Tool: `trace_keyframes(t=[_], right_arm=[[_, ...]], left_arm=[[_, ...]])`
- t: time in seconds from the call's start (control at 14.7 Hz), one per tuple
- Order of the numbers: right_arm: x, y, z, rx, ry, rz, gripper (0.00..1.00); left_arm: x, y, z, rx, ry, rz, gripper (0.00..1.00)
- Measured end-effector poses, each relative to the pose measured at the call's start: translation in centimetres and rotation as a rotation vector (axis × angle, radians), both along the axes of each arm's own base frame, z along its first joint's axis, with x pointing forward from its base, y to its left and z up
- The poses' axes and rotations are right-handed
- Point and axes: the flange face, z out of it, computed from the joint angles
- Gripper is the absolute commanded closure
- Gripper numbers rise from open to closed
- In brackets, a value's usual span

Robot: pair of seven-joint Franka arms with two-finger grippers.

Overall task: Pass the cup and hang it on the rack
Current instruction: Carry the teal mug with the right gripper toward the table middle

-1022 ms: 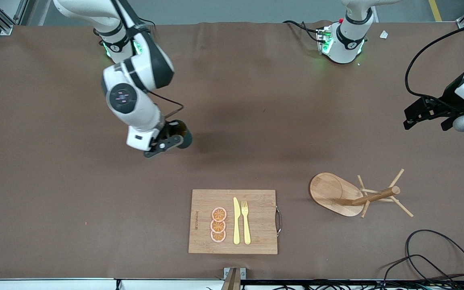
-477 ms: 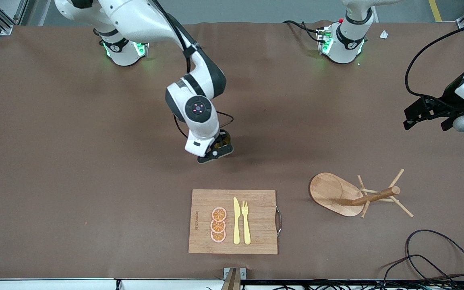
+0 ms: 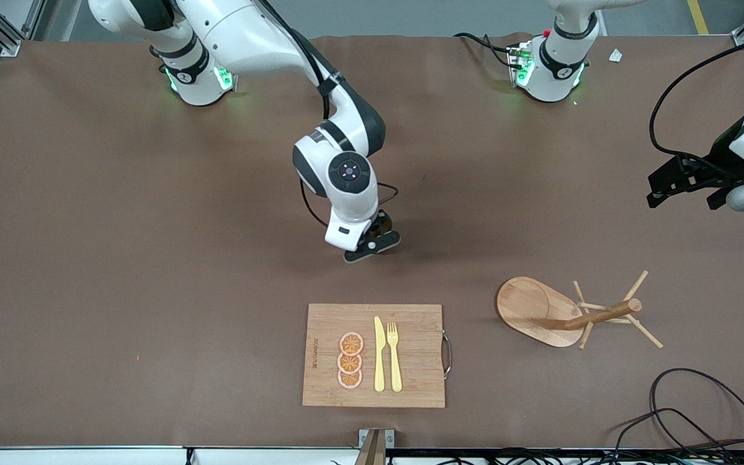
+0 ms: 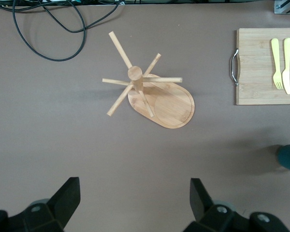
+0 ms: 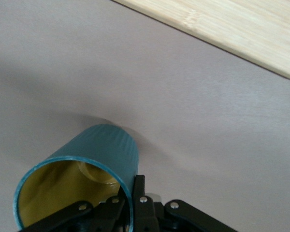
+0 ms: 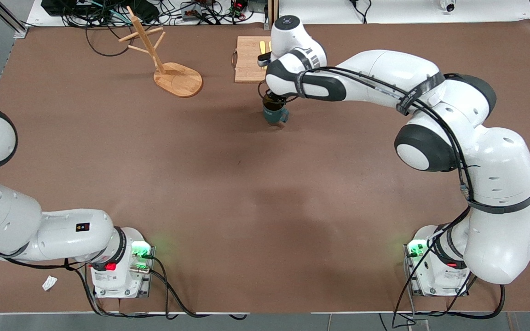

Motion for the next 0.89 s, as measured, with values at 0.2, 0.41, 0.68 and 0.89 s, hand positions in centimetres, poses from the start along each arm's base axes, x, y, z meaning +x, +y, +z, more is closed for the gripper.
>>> trace_keyframes(t=[0.2, 0.41, 0.68, 0.89], right_arm=[[-1.2, 1.8, -1.0, -0.005, 0.001, 0.006, 0.99], [-2.3, 3.0, -1.7, -0.010, 0.003, 0.026, 0.96], [-2.6, 3.5, -1.6, -0.008, 0.001, 0.034, 0.00], [-2.5, 3.6, -1.3, -0.003, -0.004, 0.034, 0.00]], left_arm=[[0.0, 0.0, 0.0, 0.000, 0.000, 0.000, 0.00], [0.0, 0.0, 0.0, 0.000, 0.000, 0.000, 0.00], [0.0, 0.0, 0.0, 0.000, 0.000, 0.000, 0.00], [0.0, 0.0, 0.0, 0.000, 0.000, 0.000, 0.00]])
